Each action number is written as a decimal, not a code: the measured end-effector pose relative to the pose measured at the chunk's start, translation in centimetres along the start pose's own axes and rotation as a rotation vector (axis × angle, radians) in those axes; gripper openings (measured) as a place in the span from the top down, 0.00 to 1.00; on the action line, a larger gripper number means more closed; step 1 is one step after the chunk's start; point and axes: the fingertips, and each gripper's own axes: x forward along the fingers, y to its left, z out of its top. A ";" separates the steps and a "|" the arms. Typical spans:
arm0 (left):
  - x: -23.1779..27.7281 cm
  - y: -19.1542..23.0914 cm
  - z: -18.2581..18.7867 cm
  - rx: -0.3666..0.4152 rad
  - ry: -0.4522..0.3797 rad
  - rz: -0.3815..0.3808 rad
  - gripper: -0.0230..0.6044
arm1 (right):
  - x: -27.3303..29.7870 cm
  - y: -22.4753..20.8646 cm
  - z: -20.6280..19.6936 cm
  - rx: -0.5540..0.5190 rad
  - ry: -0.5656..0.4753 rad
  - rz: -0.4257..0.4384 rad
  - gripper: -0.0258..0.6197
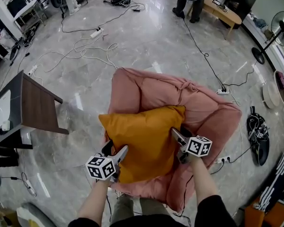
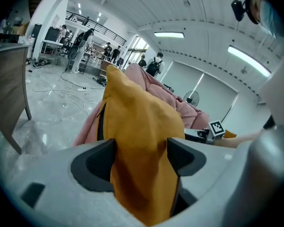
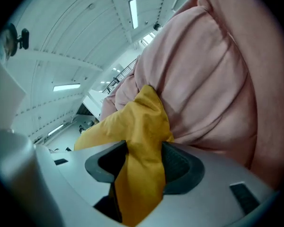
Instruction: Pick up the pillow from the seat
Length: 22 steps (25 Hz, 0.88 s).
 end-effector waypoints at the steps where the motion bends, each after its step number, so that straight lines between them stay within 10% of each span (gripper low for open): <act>1: 0.2 0.0 0.0 0.004 0.005 0.004 0.41 | 0.0 0.2 -0.1 0.004 -0.005 0.001 0.60; 12: -1.0 -0.2 -0.9 0.045 0.057 0.014 0.75 | -1.8 2.1 -1.8 -0.100 0.002 -0.139 0.86; 22: -4.4 -1.2 -2.2 0.062 0.082 -0.022 0.83 | -6.2 6.4 -3.1 -0.140 -0.063 -0.217 0.92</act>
